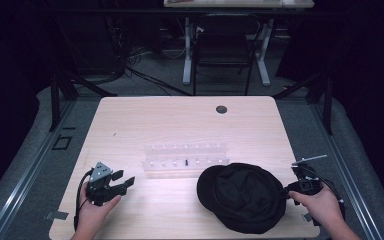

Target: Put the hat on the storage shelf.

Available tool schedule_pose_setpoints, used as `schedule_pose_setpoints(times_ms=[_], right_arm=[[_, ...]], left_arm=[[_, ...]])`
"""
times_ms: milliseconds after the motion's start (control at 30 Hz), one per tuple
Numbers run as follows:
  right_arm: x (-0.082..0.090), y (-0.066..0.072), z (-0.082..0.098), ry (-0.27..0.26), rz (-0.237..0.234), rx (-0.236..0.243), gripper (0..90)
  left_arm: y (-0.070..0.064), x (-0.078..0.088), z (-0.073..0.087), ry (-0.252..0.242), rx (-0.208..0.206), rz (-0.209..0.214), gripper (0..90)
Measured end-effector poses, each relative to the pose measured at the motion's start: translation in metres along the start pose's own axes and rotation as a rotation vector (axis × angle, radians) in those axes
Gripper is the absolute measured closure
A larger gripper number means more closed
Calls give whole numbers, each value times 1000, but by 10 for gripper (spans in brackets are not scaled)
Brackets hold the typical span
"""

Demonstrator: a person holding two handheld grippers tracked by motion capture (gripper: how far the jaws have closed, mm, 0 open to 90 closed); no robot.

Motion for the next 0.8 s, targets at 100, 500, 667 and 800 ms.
schedule_pose_setpoints(times_ms=[100, 500, 667, 800], right_arm=[[-5, -2, -1, -11, -19, -26, 746], [-11, -5, 0, 52, -40, -47, 766], [-12, -4, -1, 71, -58, -39, 839], [-12, -3, -1, 67, -64, -41, 859]], left_arm=[[0, 0, 0, -1, 2, -1, 457], [0, 0, 0, -1, -2, -2, 455], [0, 0, 0, -2, 0, -4, 455], [0, 0, 0, -3, 1, -5, 455]])
Point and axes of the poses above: each handheld gripper's, and its own axes: x roughly backward along the jaws, z roughly out of its underside, y roughly to its left, the point moved 6 cm from there along -x, roughly forward along the jaws, and after that the axes turned 2 degrees about -x, right-handed, at the moved point
